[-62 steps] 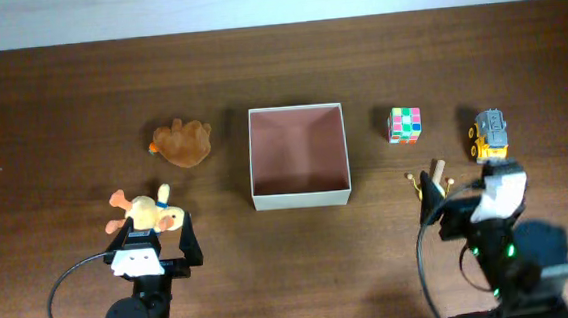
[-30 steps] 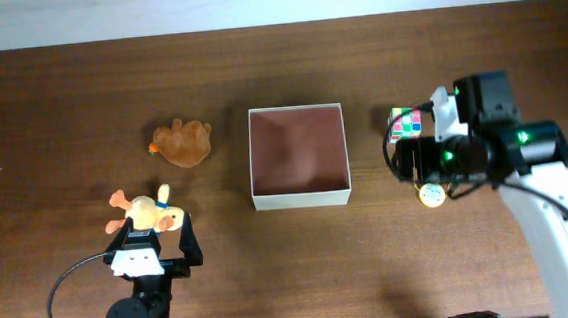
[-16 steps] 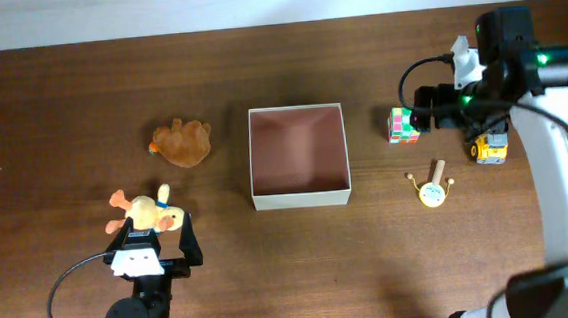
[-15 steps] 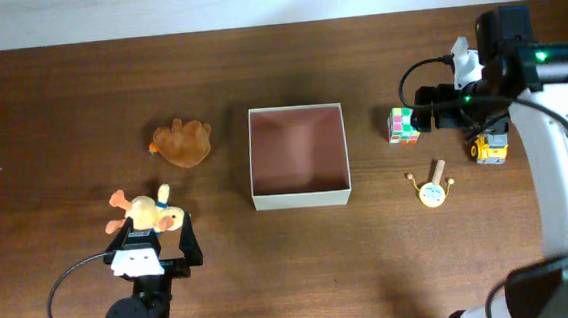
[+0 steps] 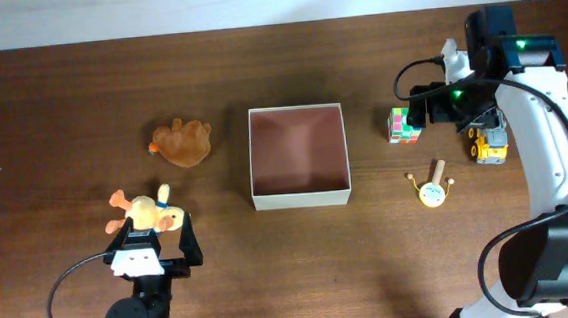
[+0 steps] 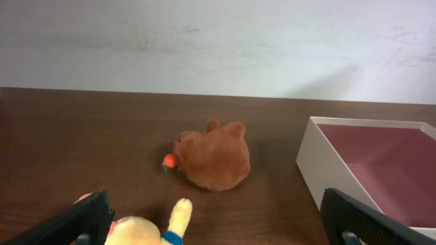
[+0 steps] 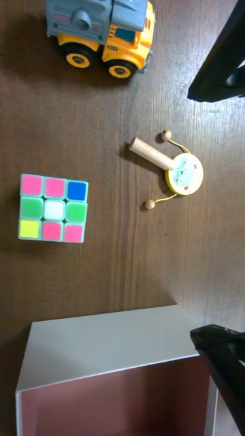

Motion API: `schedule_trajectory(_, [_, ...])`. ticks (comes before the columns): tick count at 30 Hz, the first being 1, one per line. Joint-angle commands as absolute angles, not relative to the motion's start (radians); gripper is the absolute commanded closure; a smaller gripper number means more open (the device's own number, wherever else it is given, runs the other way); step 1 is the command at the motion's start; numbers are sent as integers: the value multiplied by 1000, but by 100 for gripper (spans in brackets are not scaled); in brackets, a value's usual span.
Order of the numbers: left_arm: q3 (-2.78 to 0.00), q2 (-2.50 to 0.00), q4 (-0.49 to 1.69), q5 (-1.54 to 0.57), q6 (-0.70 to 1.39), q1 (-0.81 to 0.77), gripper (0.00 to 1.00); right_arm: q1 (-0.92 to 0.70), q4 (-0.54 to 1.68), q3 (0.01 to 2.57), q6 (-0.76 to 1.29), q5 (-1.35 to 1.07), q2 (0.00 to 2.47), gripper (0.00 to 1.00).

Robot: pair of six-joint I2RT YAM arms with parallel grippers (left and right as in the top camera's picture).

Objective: Pack container
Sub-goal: 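Move the right gripper over the grey-and-yellow toy truck, then lower the right gripper and grasp the toy truck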

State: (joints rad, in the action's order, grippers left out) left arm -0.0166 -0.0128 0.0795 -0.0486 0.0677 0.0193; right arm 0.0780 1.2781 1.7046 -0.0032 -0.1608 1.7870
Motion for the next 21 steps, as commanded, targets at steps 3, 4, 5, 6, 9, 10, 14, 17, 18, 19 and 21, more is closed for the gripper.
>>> schedule_trajectory(3, [-10,-5,80,-45,52,23,1,131,1273,1724,67,-157,1783,1])
schedule_trajectory(4, [-10,-5,80,-45,52,23,1,155,1275,1724,56,-157,1783,1])
schedule_trajectory(5, [-10,-5,80,-45,52,23,1,179,1275,1724,35,-158,1783,1])
schedule_trajectory(6, [-10,-5,80,-45,52,23,1,208,1275,1724,6,-157,1783,1])
schedule_trajectory(9, [-10,-5,80,-45,52,23,1,280,1261,1724,-46,-131,1786,1])
schedule_trajectory(10, [-10,-5,80,-45,52,23,1,307,1248,1724,-46,-120,1787,1])
schedule_trajectory(14, [-10,-5,80,-45,52,23,1,356,1166,1720,-90,-127,1793,1])
schedule_trajectory(17, [-10,-5,80,-45,52,23,1,361,1110,1712,-160,-119,1795,1])
schedule_trajectory(18, [-10,-5,80,-45,52,23,1,361,1092,1709,-180,-117,1798,1])
schedule_trajectory(19, [-10,-5,80,-45,52,23,1,361,1072,1707,-198,-105,1805,1])
schedule_trajectory(21, [-10,-5,80,-45,52,23,1,361,1041,1707,-222,-56,1825,1])
